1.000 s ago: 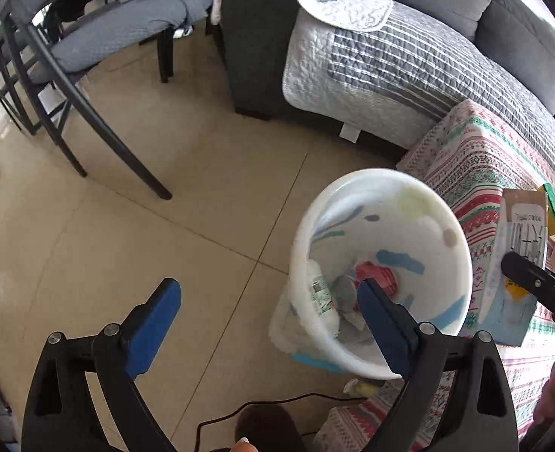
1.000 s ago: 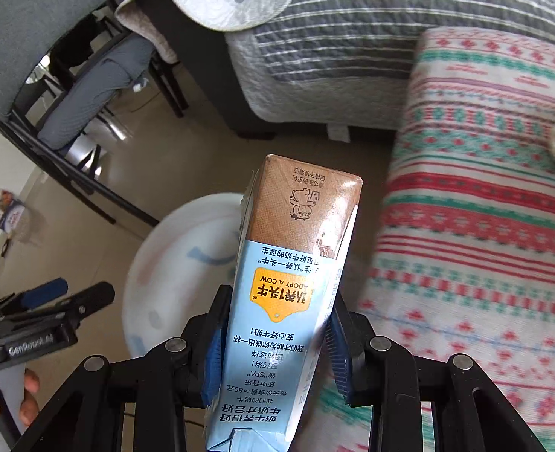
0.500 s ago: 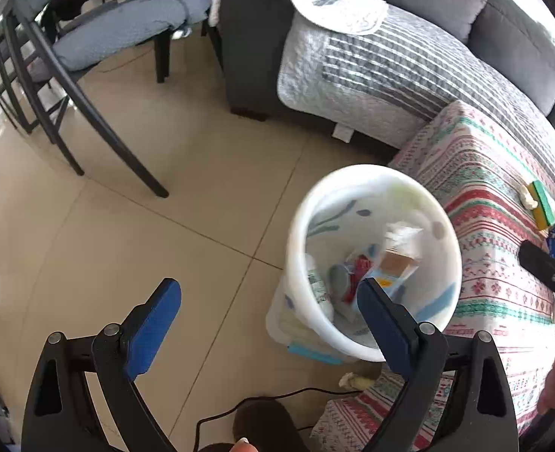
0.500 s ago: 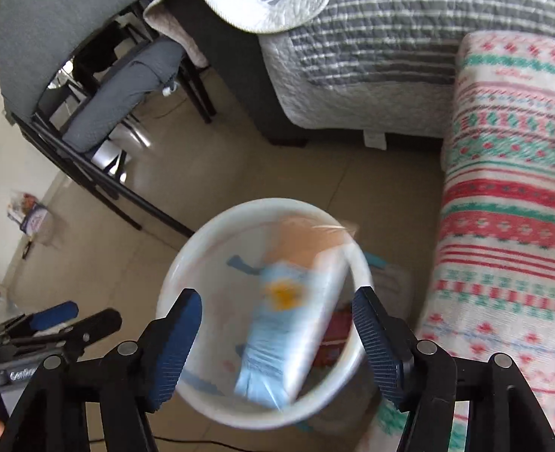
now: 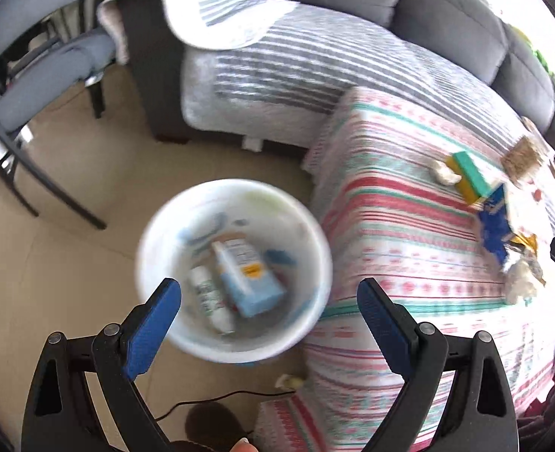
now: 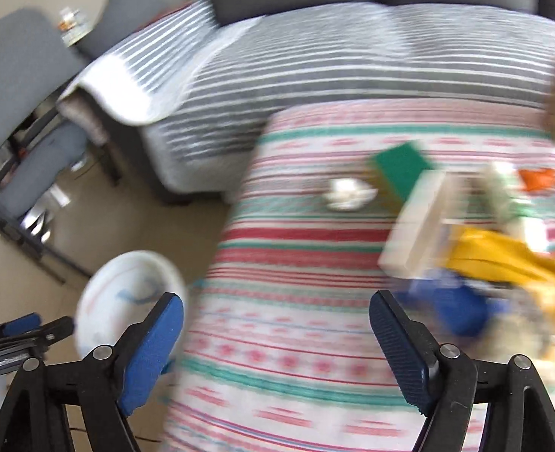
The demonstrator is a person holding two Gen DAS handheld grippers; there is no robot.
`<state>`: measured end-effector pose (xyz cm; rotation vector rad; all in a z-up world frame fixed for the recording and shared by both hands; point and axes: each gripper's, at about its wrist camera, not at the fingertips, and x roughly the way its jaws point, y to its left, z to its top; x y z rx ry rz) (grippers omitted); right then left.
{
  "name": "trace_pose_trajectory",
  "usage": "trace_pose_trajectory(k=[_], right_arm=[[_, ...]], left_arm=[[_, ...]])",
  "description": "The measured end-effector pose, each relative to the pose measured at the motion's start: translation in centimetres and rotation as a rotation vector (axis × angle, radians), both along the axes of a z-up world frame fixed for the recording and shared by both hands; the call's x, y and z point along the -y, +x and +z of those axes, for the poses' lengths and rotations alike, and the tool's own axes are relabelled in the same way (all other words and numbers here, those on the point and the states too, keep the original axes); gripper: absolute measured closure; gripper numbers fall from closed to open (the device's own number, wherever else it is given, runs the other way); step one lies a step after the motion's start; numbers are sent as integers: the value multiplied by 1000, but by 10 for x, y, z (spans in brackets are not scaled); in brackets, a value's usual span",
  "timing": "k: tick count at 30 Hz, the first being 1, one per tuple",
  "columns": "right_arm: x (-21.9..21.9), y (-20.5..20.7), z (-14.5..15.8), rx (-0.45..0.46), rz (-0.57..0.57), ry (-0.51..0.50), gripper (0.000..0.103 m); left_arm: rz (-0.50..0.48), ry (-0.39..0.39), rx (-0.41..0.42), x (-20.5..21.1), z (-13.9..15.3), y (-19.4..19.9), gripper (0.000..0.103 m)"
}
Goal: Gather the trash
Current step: 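Drop the milk carton into the bin with the right tool, then grasp the white carton with the left tool while the right tool grasps the yellow wrapper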
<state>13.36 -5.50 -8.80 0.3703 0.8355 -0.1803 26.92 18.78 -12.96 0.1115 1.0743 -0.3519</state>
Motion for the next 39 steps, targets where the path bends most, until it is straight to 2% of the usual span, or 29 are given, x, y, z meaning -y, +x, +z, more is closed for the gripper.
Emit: trace_pose_trajectory(k=[4, 9, 17, 25, 29, 31, 33, 34, 35, 36, 39], right_arm=[[46, -34, 6, -5, -109, -10, 17], [88, -72, 12, -23, -206, 0, 17], [132, -111, 14, -38, -245, -23, 13], [169, -116, -17, -132, -267, -26, 12], [183, -109, -25, -139, -261, -13, 12], [190, -107, -27, -137, -262, -2, 12], [197, -103, -29, -132, -266, 20, 12], [201, -100, -30, -127, -269, 30, 12], [203, -97, -30, -124, -273, 38, 12], [205, -95, -30, -120, -277, 50, 12], [209, -86, -34, -109, -279, 93, 12]], left_arm=[[-66, -13, 9, 44, 4, -14, 7], [-168, 10, 32, 103, 3, -35, 7], [-328, -37, 20, 178, -5, -57, 7], [-402, -89, 40, 235, -16, -59, 7], [-410, -121, 23, 250, -25, -50, 23], [-419, -136, 20, 256, -28, -46, 27], [-429, -142, 27, 261, -29, -44, 39], [-433, -141, 31, 263, -30, -42, 42], [-439, -139, 37, 266, -31, -41, 49], [-440, -133, 42, 268, -31, -40, 60], [-435, -129, 45, 270, -32, -36, 73]])
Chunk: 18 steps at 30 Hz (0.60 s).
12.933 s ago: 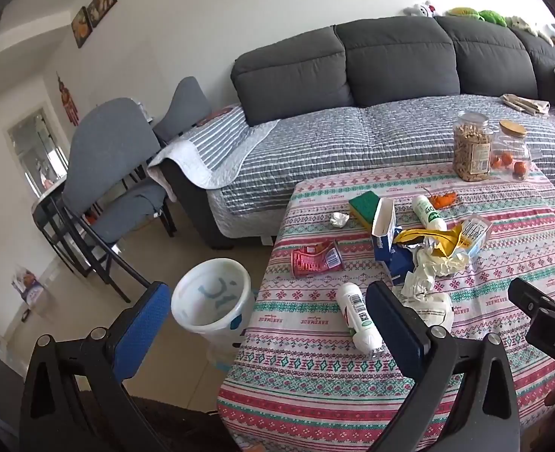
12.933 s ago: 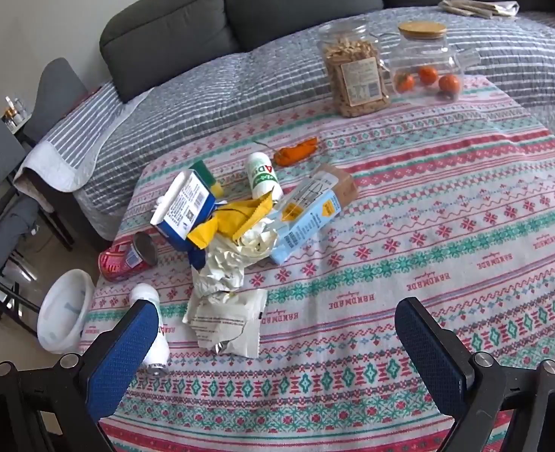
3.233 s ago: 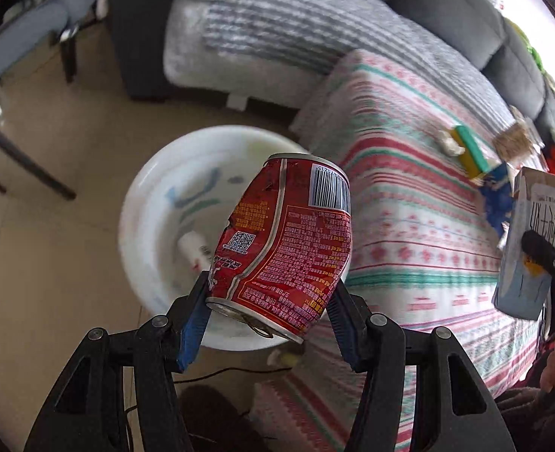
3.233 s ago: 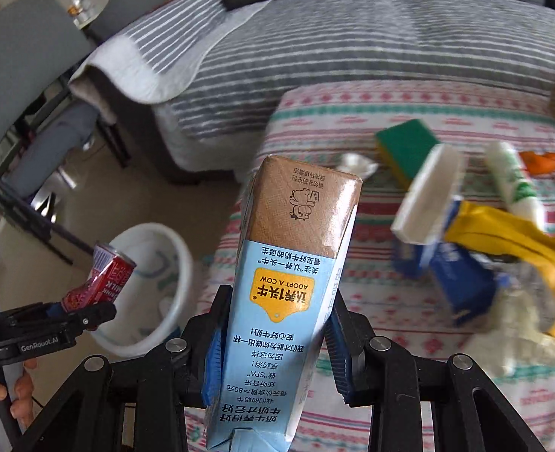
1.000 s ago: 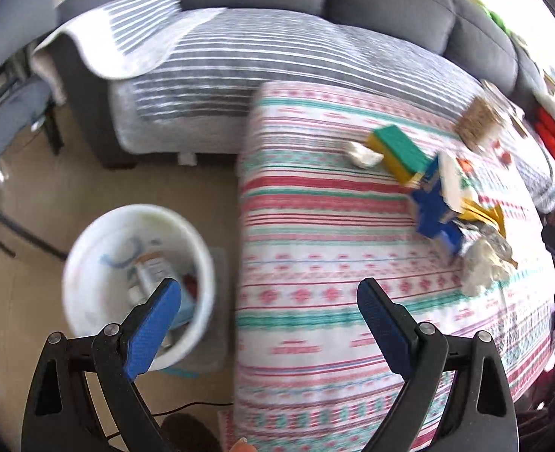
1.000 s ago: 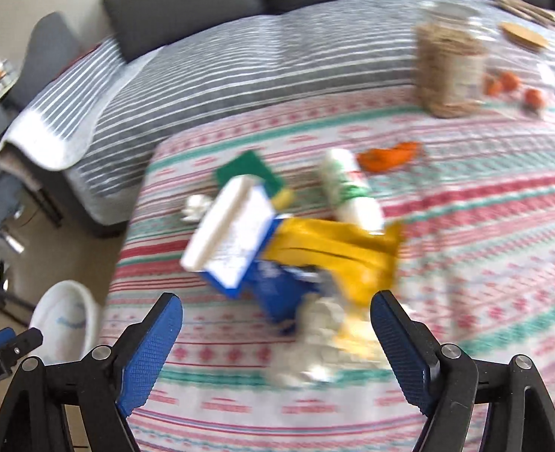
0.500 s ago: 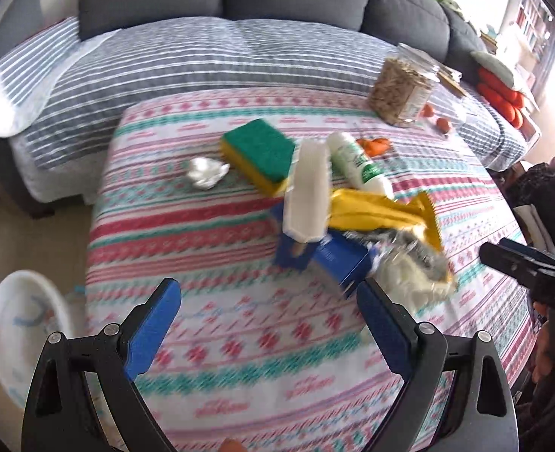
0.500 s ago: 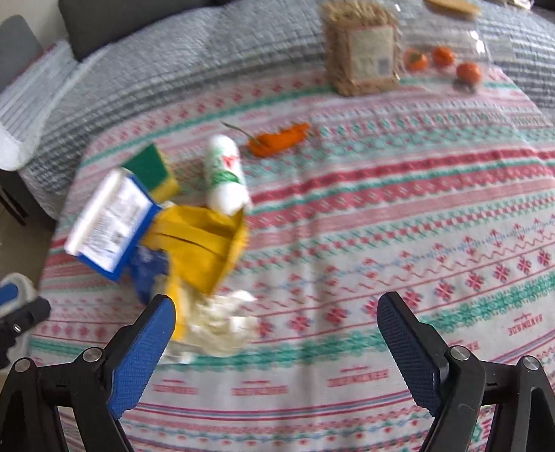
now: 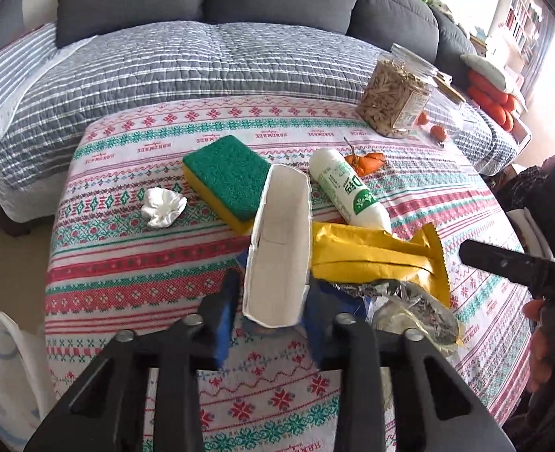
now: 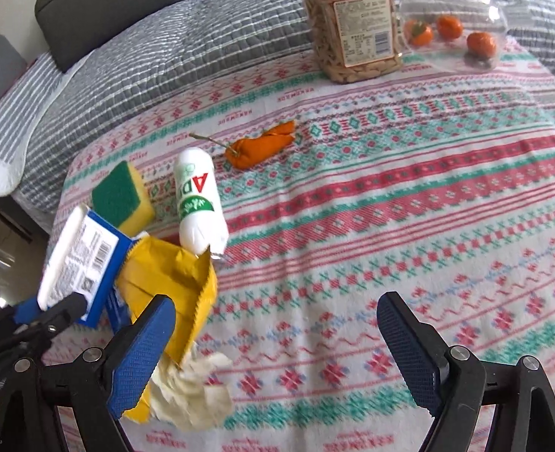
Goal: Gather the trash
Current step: 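Grasp the white carton with the left tool while the right tool grasps the yellow wrapper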
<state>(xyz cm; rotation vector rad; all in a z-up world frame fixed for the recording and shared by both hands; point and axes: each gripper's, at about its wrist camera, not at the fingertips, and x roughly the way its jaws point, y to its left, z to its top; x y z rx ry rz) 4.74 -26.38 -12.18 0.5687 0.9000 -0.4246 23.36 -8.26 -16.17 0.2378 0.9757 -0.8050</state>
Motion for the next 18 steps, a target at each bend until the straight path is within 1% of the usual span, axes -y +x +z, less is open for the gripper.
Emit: trace_pose_trajectory(k=[5, 8, 11, 17, 18], right_arm=[[-4, 15, -7, -4, 22, 40, 13], [-7, 23, -9, -3, 40, 44, 13], [-9, 28, -12, -7, 49, 50, 13], [-11, 40, -22, -13, 56, 98, 26], [-12, 42, -23, -13, 60, 106, 30]], left_arm=[[5, -12, 4, -1, 4, 3, 78], [11, -14, 6, -4, 7, 1, 79], [27, -35, -2, -12, 14, 2, 79], [57, -56, -6, -26, 23, 7, 79], [61, -57, -7, -28, 23, 7, 79]])
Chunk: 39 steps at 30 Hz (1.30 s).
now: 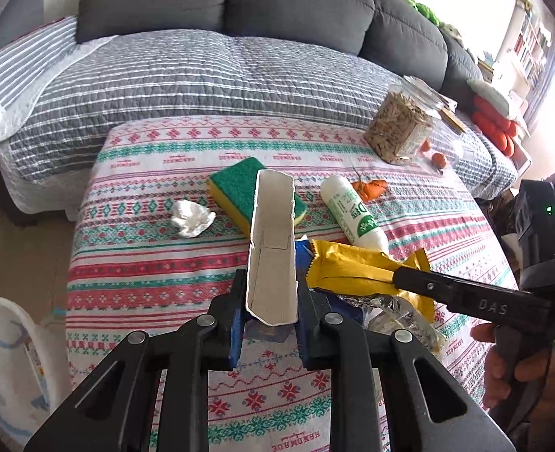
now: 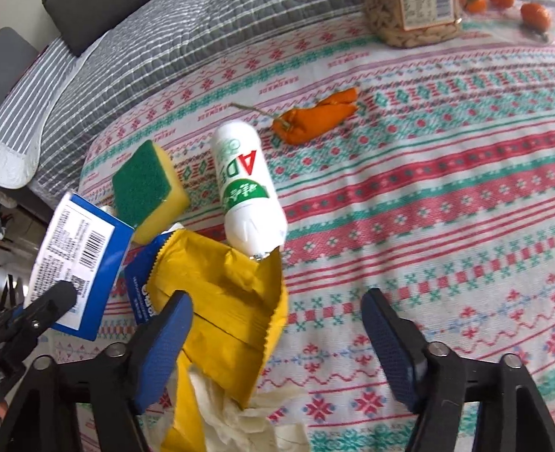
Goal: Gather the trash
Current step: 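Grasp the white carton with the left tool while the right tool grasps the yellow wrapper, then carry the white carton to the bin and release it with the left tool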
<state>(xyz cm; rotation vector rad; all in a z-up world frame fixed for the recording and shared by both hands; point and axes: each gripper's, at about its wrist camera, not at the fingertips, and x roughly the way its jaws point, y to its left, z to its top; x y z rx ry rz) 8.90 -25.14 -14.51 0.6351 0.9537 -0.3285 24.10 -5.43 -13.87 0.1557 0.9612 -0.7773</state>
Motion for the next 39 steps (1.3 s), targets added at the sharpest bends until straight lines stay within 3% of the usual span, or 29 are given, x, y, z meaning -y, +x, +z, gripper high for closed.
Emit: trace_pose_trajectory(k=[5, 8, 9, 22, 39], right_arm=[[-6, 9, -5, 4, 23, 33, 50], [-8, 11, -5, 20, 28, 46, 70], [-8, 10, -3, 28, 26, 54, 84], [-26, -28, 63, 154, 10, -55, 85], [-74, -78, 81, 133, 11, -134, 85]], left_arm=[[5, 5, 3, -8, 1, 0, 79], [10, 7, 4, -14, 2, 0, 79], [12, 6, 6, -16, 3, 1, 79], [4, -2, 14, -39, 15, -12, 79], [73, 10, 7, -118, 24, -16, 79]])
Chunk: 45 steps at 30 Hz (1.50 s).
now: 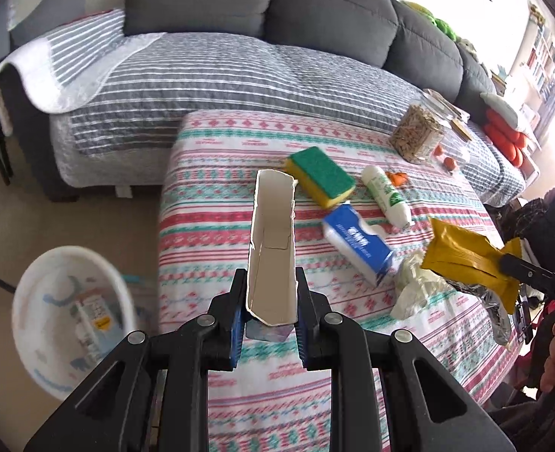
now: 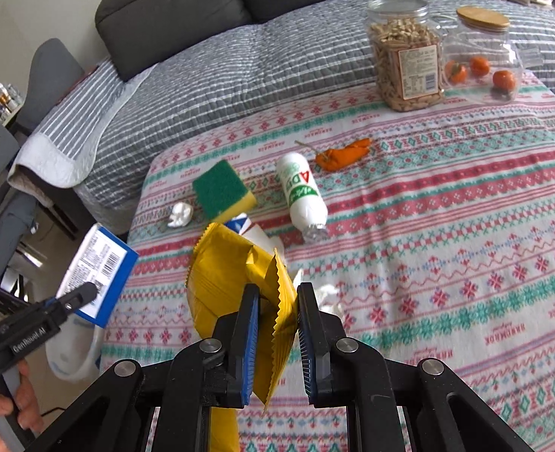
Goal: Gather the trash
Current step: 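Carry the white carton to the bin and release it with the left tool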
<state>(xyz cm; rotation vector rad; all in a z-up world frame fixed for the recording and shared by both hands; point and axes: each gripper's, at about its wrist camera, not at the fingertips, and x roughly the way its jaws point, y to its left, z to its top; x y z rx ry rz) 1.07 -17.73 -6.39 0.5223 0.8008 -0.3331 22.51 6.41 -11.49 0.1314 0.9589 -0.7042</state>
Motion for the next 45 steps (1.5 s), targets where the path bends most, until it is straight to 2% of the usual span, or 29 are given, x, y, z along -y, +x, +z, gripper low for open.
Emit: trace_pose_trajectory(k=[16, 25, 34, 38, 40, 41, 42, 45], right_arm=[[-64, 28, 2, -3, 118, -34, 85], [-98, 58, -11, -20, 184, -30, 85], [-130, 91, -25, -39, 244, -26, 85], [-144, 106, -34, -50, 270, -28, 85], [-150, 113, -38, -56, 283, -28, 85], [-154, 117, -40, -57, 290, -27, 85], [-157, 121, -42, -58, 296, -25, 85], [-171, 132, -47, -58, 322, -14, 85]], left_arm=[[163, 46, -20, -97, -10, 21, 79], [249, 68, -54, -142, -23, 41, 79], [301, 53, -102, -172, -38, 57, 79], [316, 25, -118, -183, -40, 63, 72], [344, 36, -106, -188, -39, 64, 52], [364, 43, -92, -192, -37, 65, 35], [381, 49, -78, -195, -36, 65, 29], [416, 67, -55, -205, -32, 66, 23]])
